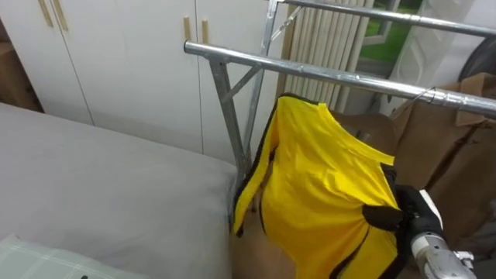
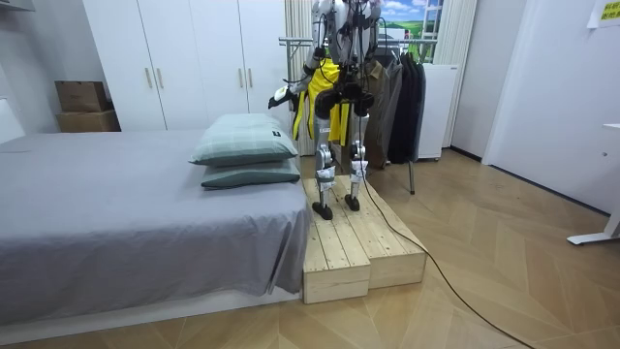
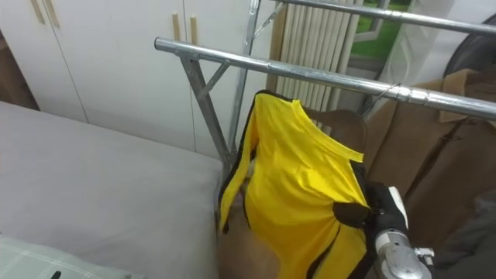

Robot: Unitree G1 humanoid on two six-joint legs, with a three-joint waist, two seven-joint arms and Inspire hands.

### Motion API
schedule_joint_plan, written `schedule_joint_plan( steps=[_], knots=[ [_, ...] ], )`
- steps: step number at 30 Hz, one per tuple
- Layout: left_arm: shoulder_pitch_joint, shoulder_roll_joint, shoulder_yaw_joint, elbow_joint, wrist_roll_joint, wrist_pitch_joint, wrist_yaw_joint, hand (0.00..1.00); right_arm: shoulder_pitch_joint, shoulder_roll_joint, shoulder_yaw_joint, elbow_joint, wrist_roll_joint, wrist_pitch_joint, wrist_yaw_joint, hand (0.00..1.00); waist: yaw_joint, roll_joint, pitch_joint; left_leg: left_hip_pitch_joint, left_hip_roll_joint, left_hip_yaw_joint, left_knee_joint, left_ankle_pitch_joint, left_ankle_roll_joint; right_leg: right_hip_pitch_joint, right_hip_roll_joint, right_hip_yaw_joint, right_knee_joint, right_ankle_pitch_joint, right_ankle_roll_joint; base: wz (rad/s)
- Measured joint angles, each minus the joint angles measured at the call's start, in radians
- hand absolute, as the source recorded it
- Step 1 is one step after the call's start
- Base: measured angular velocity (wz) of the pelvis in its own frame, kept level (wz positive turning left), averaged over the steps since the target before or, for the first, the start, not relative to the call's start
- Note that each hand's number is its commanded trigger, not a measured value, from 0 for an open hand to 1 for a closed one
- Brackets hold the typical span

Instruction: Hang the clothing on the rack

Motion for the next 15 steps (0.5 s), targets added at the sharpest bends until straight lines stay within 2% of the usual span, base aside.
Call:
schedule_joint_plan(
  steps=[1, 2, 3, 4, 7, 15],
  knots=[
    [0.000, 0.000, 0.000, -0.003, 0.001, -0.001, 0.000, 0.00, 0.001, 0.001, -0.005, 0.000, -0.003, 0.002, 0.000, 1.00, 0.000, -0.002, 0.0003, 0.000, 0.000, 0.000, 0.000, 0.000, 0.000, 0.000, 0.000, 0.000, 0.000, 0.000, 0.000, 0.00],
    [0.000, 0.000, 0.001, -0.003, 0.000, -0.002, 0.000, 0.00, 0.002, 0.002, -0.011, 0.001, -0.012, 0.002, 0.000, 0.81, 0.000, -0.002, 0.0011, 0.000, -0.001, 0.000, 0.000, 0.000, 0.000, 0.000, -0.001, 0.005, 0.000, 0.000, 0.000, 0.00],
    [0.000, 0.000, 0.001, -0.003, 0.000, -0.002, 0.000, 0.00, 0.003, 0.002, -0.017, 0.002, -0.019, 0.002, 0.000, 0.25, 0.000, -0.002, 0.0016, 0.000, -0.002, 0.000, 0.000, 0.000, 0.000, 0.000, -0.001, 0.007, 0.001, 0.000, 0.000, 0.00],
    [0.000, 0.000, 0.002, -0.003, 0.000, -0.002, 0.000, 0.00, 0.004, 0.002, -0.030, 0.003, -0.034, 0.005, 0.001, 0.00, 0.001, -0.001, 0.0029, 0.000, -0.003, 0.000, 0.000, 0.000, 0.000, -0.001, -0.002, 0.008, 0.000, 0.000, 0.000, 0.00],
    [0.000, 0.000, 0.003, -0.003, 0.000, -0.004, 0.001, 0.00, 0.006, 0.003, -0.038, 0.003, -0.040, 0.007, 0.001, 0.00, 0.004, 0.000, 0.0086, 0.001, -0.003, 0.000, 0.000, 0.000, 0.000, -0.003, -0.002, 0.009, 0.000, 0.000, 0.000, 0.00],
    [0.001, 0.000, 0.001, -0.003, 0.001, -0.011, 0.005, 0.00, 0.006, 0.006, -0.038, -0.003, -0.042, 0.005, -0.006, 0.00, 0.004, 0.001, 0.0097, -0.002, -0.003, 0.000, 0.000, 0.000, 0.000, -0.003, -0.001, 0.009, 0.000, 0.000, 0.000, 0.00]
  ],
)
